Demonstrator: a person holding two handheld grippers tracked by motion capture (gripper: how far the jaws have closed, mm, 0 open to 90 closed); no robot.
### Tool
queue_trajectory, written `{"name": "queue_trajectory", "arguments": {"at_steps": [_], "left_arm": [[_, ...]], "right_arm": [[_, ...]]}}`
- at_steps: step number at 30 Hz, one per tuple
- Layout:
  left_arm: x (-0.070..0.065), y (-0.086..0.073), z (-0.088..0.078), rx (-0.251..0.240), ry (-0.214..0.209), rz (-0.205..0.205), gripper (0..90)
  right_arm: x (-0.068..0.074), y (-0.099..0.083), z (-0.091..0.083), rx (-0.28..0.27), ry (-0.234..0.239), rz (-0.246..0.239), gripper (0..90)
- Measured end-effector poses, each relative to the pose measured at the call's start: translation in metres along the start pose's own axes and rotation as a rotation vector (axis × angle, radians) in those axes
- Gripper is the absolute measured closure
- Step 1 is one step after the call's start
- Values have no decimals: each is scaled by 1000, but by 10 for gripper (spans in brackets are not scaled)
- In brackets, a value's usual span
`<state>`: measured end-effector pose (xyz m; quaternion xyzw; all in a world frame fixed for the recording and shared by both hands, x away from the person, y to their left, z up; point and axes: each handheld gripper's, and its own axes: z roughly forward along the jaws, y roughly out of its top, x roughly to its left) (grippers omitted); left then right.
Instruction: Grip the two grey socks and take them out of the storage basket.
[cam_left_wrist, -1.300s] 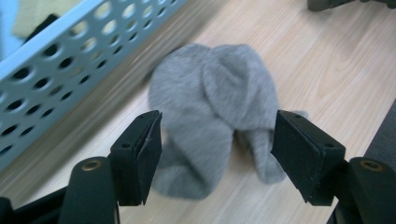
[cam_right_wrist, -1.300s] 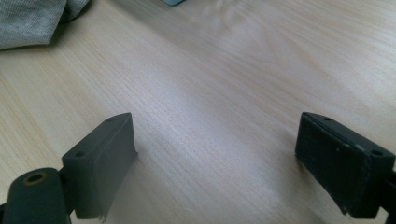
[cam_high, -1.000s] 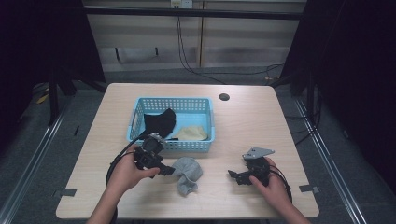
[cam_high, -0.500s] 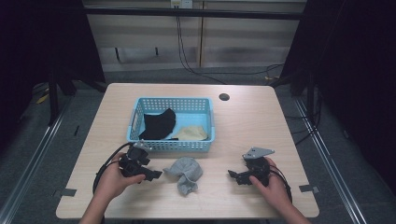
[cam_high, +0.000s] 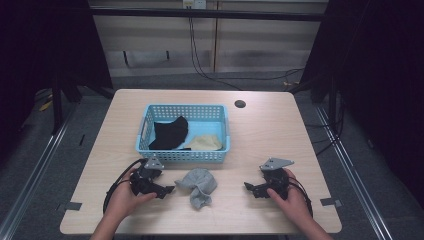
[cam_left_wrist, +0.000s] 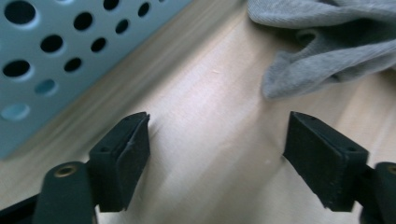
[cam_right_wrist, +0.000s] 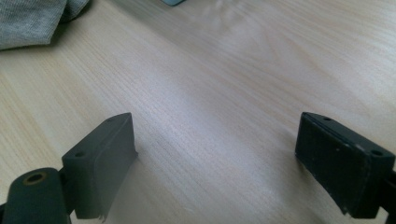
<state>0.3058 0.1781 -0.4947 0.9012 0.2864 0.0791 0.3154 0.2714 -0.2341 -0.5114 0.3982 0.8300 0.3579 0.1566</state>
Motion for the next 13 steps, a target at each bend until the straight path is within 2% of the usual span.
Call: {"name": "queue_trajectory", "arguments": {"at_steps": [3, 6, 10, 13], "left_arm": [[1, -5, 2, -45, 7, 9, 158], [2, -8, 3, -79, 5, 9, 152], [2, -12, 3, -103, 8, 9, 147], [1, -11, 3, -98, 12, 4, 147]], "right_arm": [[0, 0, 0, 0, 0, -1, 116], [0, 0, 0, 0, 0, 0, 115], [0, 0, 0, 0, 0, 0, 115], [0, 0, 0, 0, 0, 0, 115]]}}
